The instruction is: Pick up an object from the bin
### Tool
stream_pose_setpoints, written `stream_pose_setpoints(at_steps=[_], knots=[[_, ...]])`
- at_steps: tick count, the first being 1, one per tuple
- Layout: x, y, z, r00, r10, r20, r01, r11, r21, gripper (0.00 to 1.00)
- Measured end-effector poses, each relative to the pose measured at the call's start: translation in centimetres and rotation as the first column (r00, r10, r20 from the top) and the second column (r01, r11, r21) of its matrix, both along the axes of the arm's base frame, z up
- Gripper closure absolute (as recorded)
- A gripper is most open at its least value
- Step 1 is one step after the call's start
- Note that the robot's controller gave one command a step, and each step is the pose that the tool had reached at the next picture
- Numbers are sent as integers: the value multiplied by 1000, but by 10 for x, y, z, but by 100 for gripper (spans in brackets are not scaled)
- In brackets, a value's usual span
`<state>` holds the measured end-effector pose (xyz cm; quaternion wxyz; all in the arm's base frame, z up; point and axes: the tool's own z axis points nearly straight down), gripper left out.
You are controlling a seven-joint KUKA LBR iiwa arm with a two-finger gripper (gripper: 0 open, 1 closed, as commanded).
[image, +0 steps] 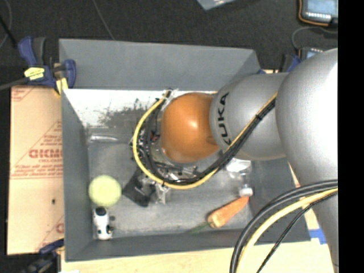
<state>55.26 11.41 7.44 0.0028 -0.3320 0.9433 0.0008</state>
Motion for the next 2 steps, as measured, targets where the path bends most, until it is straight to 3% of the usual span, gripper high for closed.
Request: stream_pose_setpoints(at_steps=[1,2], knots=[[0,0,0,1000,-1,0,1,1000,0,100],[-4,12,142,1000,-25,5,25,1000,2,100]])
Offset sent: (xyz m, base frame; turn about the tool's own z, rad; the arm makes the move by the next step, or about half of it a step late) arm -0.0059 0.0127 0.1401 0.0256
